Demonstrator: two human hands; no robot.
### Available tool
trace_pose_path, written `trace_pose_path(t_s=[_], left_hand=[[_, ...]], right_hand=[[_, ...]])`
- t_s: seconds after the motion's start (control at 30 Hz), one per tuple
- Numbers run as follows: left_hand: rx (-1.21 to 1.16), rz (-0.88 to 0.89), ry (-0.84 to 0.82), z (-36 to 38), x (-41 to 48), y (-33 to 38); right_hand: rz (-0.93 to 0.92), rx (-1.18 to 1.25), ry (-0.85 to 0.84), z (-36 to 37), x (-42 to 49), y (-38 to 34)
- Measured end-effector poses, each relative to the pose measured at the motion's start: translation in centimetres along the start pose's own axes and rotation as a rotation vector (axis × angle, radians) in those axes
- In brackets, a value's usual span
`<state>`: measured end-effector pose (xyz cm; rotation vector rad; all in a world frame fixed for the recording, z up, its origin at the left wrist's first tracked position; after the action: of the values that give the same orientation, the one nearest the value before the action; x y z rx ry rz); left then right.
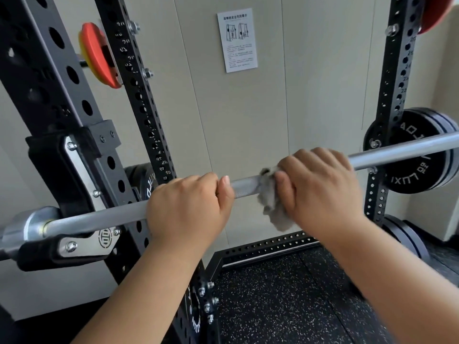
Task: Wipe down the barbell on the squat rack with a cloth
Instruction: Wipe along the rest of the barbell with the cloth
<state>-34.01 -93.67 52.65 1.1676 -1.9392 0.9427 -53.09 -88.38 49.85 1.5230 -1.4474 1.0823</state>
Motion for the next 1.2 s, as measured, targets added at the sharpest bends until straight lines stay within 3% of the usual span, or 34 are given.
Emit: trace_pose_path(t_s=[0.1, 0.2, 0.3, 0.43, 0.53, 0.63, 0.77, 0.87, 1.03, 1.2], left_hand=[[0.013, -0.035, -0.149, 0.7, 0.4, -0.2], [0.052, -0.049, -0.230, 0.9, 0.7, -0.2], [0.023, -0.058, -0.313, 1.3, 1.4, -0.4], [-0.054, -0.049, -0.478, 2.0, 2.3, -0.5], [-0.058, -0.055, -0.550, 2.3, 2.4, -0.5], [-0.024, -0.056, -0.487, 1.8, 2.3, -0.2], [0.009, -0.011, -0.318, 0.8, 1.8, 0.1], [0.035, 0.047, -0.212, 0.6, 1.1, -0.2], [0.010, 0.045, -0.033, 0.2, -2.0, 0.3], [-0.003, 0.004, -0.022, 0.5, -0.5, 0.5]], right_hand=[[0.128, -0.062, 0.029, -2.0, 0.3, 4.7], [0.209, -0.118, 0.064, -1.9, 0.1, 3.5], [0.133, -0.078, 0.044, 0.0, -0.6, -0.2], [-0.077, -0.015, 0.006, -0.2, 0.6, 1.4], [-0.016, -0.052, 0.061, -0.9, 1.3, 3.1], [0.114, -0.042, 0.135, -0.9, 1.5, 1.1], [-0.049, 0.049, 0.106, 0.7, 1.4, -3.9], [-0.170, 0.041, 0.022, 0.9, 1.9, -3.1], [-0.010, -0.011, -0.004, -0.4, 1.7, 1.2], [0.087, -0.006, 0.035, -0.4, 1.9, -1.0]])
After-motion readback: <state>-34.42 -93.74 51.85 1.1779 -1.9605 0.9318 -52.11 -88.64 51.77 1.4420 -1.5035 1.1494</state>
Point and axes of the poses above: each hand's wrist, its own x-axis towards the middle knuckle, its own z-axis out of the palm, y = z × x, the point moved 7 cm from there along x, towards the middle knuckle, and after that the axes turned 11 degrees about x, right-handed, at the moved point
